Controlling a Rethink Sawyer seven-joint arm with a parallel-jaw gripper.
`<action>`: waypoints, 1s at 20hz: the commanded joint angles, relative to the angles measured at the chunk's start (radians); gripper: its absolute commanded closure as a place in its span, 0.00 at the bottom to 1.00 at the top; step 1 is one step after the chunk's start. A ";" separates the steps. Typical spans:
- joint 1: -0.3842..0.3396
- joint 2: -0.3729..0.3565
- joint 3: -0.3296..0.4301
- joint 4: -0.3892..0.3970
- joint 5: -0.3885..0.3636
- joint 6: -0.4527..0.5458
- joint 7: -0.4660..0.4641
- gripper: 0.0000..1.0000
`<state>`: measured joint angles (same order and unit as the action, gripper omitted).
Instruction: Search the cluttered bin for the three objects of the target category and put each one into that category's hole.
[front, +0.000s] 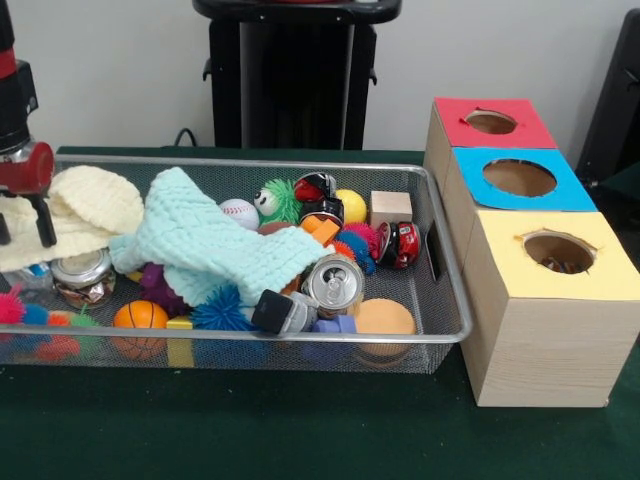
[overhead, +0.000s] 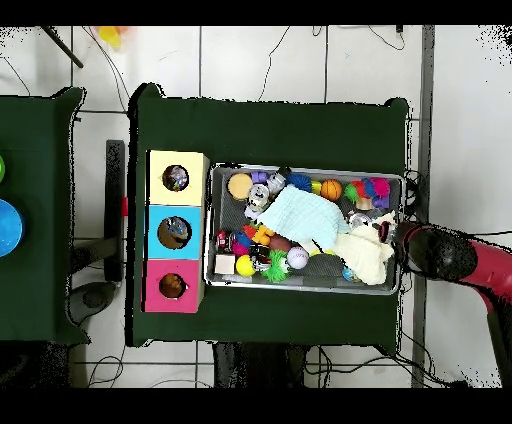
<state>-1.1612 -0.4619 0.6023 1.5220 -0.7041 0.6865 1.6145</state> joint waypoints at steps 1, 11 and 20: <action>-0.024 0.066 -0.010 -0.004 -0.112 -0.048 -0.238 0.00; 0.019 0.208 -0.031 -0.093 -0.176 -0.149 -0.179 0.00; 0.010 0.247 -0.015 -0.104 -0.169 -0.185 -0.177 0.00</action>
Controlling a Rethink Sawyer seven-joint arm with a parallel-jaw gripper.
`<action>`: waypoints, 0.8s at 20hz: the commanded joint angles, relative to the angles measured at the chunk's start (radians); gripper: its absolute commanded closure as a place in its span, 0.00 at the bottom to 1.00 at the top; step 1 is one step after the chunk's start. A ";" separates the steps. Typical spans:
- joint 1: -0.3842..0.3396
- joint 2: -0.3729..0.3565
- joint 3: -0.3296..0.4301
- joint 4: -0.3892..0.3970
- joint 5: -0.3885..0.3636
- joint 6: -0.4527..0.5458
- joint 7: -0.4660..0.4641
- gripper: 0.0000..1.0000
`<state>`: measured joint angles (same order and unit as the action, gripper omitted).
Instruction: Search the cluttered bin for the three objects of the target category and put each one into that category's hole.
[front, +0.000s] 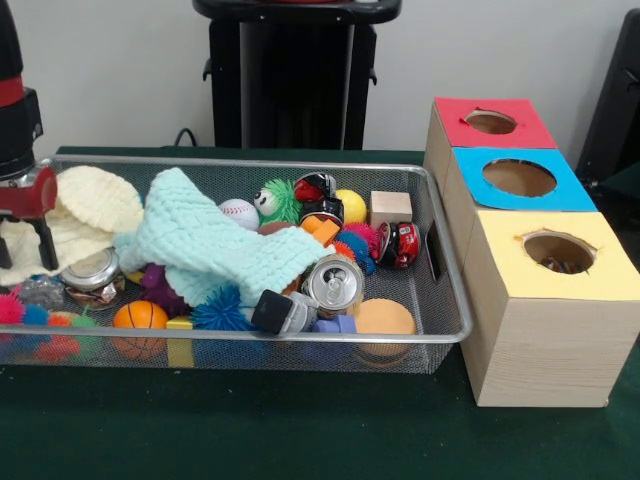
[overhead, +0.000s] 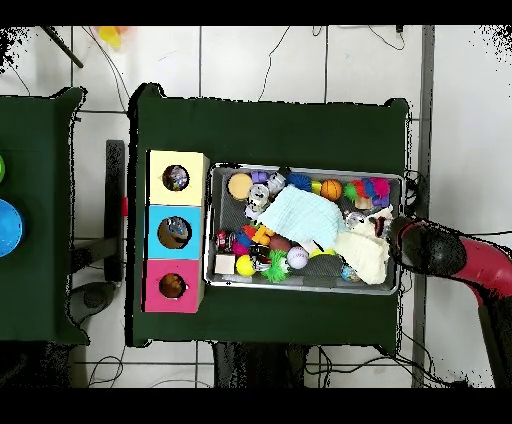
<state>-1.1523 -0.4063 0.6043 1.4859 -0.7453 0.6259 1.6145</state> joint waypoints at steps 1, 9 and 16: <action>-0.001 0.191 -0.012 -0.067 -0.127 -0.128 -0.181 0.00; -0.015 0.209 0.009 -0.067 -0.131 -0.132 -0.219 1.00; -0.007 0.198 0.005 -0.058 -0.156 -0.154 -0.196 1.00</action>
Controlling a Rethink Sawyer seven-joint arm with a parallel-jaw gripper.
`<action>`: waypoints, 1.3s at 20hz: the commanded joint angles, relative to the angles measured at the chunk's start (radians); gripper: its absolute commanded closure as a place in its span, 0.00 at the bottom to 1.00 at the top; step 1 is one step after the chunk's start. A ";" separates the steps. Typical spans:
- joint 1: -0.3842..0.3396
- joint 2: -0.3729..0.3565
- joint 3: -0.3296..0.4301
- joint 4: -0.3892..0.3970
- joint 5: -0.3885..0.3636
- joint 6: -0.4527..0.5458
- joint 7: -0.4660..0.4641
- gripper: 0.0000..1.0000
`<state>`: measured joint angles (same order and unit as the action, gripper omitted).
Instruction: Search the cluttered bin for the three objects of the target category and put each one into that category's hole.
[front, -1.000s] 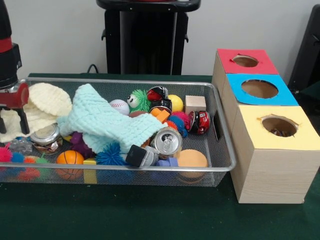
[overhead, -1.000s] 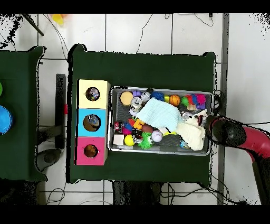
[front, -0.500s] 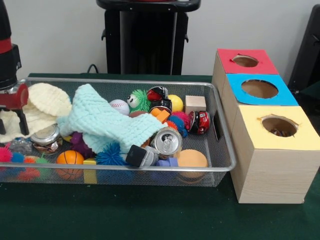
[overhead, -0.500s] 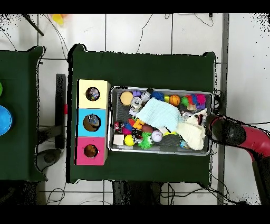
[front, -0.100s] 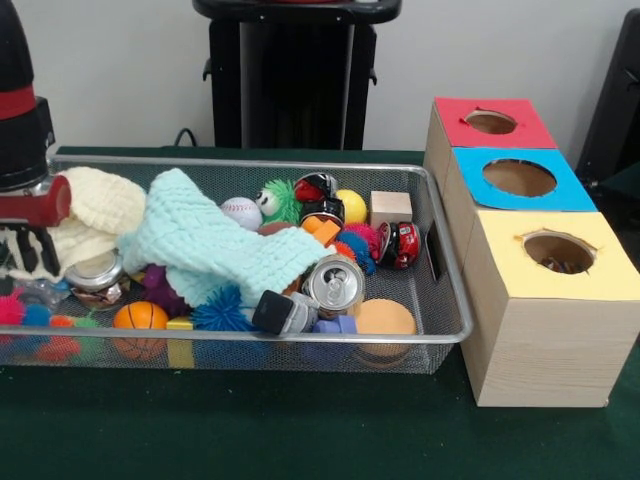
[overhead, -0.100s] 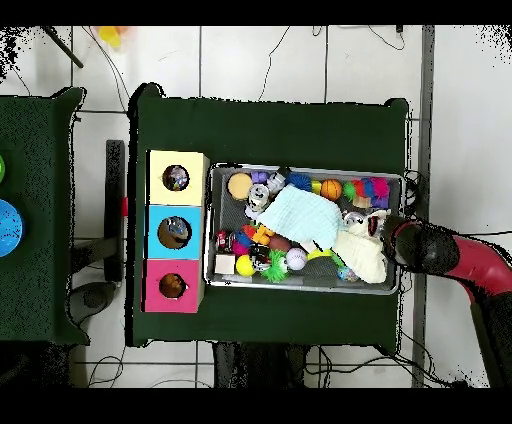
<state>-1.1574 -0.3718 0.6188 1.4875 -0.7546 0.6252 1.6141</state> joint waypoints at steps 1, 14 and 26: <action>-0.001 0.164 -0.009 -0.059 -0.149 -0.156 -0.192 1.00; 0.002 0.118 -0.021 0.007 -0.138 -0.183 -0.126 1.00; 0.122 -0.255 0.000 0.293 0.075 0.093 -0.008 1.00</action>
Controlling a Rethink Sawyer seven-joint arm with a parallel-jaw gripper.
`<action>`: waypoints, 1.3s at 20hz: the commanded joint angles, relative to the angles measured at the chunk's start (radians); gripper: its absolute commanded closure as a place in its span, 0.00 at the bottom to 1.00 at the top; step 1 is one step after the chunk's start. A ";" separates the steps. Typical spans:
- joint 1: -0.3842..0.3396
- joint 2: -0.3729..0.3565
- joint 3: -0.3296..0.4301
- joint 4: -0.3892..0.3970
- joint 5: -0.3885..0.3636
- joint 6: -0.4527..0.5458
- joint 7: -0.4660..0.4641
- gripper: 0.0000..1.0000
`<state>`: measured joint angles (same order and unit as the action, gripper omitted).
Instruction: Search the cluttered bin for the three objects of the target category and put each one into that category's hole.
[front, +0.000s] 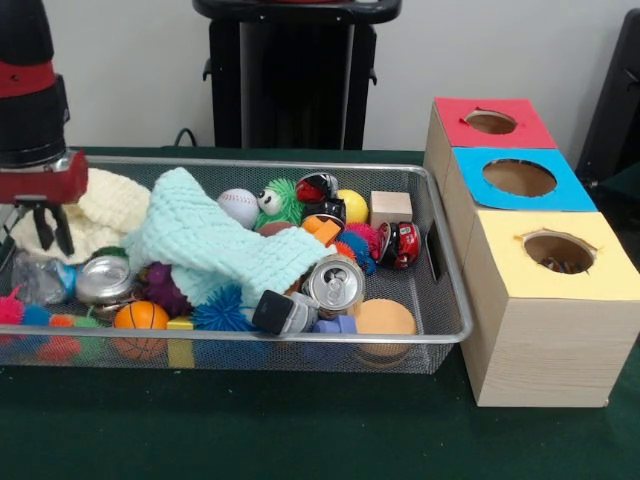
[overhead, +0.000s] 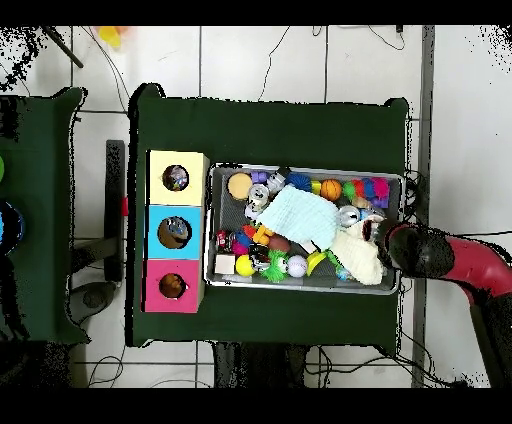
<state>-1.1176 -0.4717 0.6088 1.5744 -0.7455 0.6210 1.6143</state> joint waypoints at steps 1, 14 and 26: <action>0.087 -0.162 0.007 0.214 0.076 0.104 -0.008 1.00; 0.144 -0.243 -0.026 0.324 0.161 0.032 0.064 1.00; 0.245 -0.548 -0.034 0.491 0.384 0.109 0.139 1.00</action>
<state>-0.9281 -0.8241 0.5940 1.9378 -0.4923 0.6214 1.6143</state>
